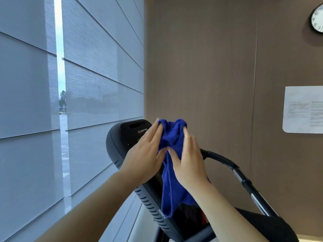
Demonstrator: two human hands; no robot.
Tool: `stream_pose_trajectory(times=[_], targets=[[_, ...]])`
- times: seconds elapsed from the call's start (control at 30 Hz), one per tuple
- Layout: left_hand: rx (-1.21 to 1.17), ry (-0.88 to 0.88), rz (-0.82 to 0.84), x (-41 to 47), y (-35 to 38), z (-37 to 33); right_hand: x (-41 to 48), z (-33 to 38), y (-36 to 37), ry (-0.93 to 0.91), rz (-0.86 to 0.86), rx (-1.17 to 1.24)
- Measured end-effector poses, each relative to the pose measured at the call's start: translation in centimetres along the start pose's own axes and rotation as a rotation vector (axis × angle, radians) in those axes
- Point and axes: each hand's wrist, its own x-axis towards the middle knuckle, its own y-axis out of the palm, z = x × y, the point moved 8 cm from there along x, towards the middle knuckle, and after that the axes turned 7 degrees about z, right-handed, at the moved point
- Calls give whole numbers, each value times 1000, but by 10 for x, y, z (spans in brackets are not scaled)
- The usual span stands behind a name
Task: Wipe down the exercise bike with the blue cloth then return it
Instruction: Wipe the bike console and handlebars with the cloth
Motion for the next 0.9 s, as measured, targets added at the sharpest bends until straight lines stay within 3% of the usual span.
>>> stream_pose_trajectory(times=[0.17, 0.63, 0.9], targets=[[-19, 20, 150, 12, 17, 3, 7, 7, 31, -17, 71, -251], [-65, 40, 125, -17, 39, -2, -21, -5, 31, -50, 125, -192], [-35, -22, 229, -51, 46, -17, -48, -14, 17, -46, 289, -231]])
